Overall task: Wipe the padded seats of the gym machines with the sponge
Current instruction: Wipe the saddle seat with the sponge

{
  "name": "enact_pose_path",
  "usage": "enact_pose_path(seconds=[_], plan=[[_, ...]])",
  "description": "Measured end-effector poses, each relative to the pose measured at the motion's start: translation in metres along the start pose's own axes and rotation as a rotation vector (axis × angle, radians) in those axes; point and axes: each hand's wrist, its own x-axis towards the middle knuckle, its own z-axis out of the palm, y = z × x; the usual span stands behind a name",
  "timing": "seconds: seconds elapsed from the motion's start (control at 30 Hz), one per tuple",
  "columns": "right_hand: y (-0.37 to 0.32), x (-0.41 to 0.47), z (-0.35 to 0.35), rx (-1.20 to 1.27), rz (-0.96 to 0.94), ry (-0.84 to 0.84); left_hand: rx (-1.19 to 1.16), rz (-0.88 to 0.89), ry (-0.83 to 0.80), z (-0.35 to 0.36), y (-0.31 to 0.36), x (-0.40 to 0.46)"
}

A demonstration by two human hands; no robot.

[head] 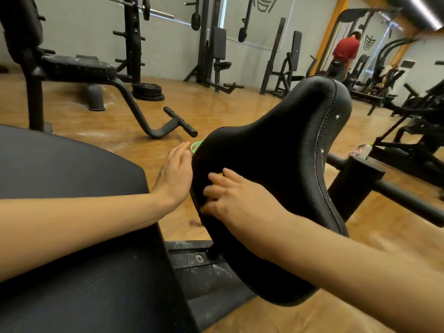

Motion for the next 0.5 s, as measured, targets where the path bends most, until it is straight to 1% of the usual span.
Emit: enact_pose_path(seconds=[0.03, 0.1, 0.17, 0.23, 0.33, 0.4, 0.5], plan=[[-0.008, -0.018, 0.004, 0.003, -0.016, 0.007, 0.004, 0.033, -0.017, 0.001, 0.001, -0.004], [-0.014, -0.051, 0.011, 0.023, 0.012, 0.061, 0.007, 0.122, -0.06, 0.005, 0.003, -0.012], [-0.004, -0.077, 0.012, 0.032, 0.036, 0.118, 0.024, 0.237, -0.092, 0.008, 0.005, -0.02], [0.014, -0.093, 0.003, 0.082, 0.092, 0.253, 0.07, 0.381, -0.097, 0.009, 0.01, -0.026], [0.026, -0.1, 0.001, 0.135, 0.297, 0.472, 0.146, 0.592, -0.155, 0.01, 0.022, -0.037], [0.009, -0.102, 0.014, 0.139, 0.41, 0.63, 0.182, 0.701, -0.202, 0.014, 0.029, -0.047], [-0.035, -0.113, 0.051, 0.169, 0.5, 0.831, 0.228, 0.795, -0.252, 0.022, 0.033, -0.061]])
